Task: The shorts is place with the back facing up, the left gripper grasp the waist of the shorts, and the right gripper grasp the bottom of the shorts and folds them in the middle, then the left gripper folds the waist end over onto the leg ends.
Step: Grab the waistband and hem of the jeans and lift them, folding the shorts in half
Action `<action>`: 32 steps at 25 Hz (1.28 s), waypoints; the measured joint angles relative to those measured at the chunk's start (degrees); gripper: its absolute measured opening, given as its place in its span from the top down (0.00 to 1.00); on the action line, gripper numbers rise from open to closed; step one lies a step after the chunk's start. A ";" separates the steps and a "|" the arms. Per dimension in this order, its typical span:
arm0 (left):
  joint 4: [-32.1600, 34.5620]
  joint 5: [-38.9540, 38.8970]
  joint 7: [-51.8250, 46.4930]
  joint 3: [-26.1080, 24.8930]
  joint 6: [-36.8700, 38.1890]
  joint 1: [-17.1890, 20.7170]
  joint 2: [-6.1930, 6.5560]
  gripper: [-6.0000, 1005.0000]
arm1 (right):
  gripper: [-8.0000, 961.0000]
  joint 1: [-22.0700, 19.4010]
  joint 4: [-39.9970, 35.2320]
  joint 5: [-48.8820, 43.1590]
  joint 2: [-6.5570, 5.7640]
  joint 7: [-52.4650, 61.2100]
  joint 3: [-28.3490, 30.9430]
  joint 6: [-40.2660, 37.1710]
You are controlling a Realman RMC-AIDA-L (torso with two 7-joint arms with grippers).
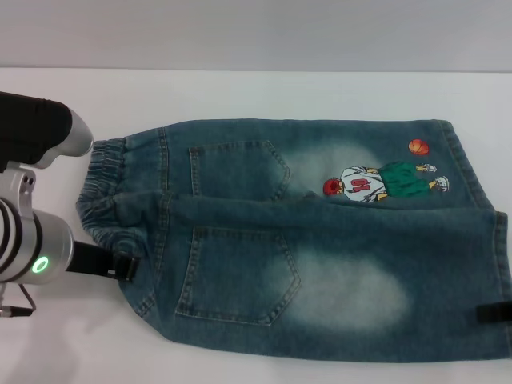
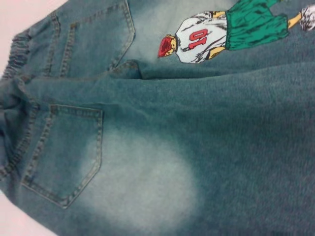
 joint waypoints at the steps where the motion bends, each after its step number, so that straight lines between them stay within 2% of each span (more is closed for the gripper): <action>1: 0.10 0.00 0.00 0.01 0.00 0.00 0.00 0.80 | 0.90 0.07 -0.04 -0.06 0.00 0.21 0.18 0.56; 9: 0.48 -0.09 0.00 0.02 -0.18 -0.43 0.00 0.80 | 0.81 -0.69 3.10 -5.33 0.13 1.39 1.87 1.61; 14: 1.11 -0.10 0.00 -0.05 -0.21 -1.10 0.00 0.80 | 0.56 -0.51 3.77 -7.93 0.29 1.90 2.91 1.44; 20: 1.63 -0.10 0.00 -0.26 -0.35 -2.23 0.00 0.81 | 0.33 0.35 2.63 -8.05 0.94 2.14 2.52 1.54; 32: 1.83 -0.09 -0.26 -0.42 -1.03 -2.80 0.00 0.81 | 0.35 -0.07 0.93 -8.19 1.39 2.97 2.38 2.77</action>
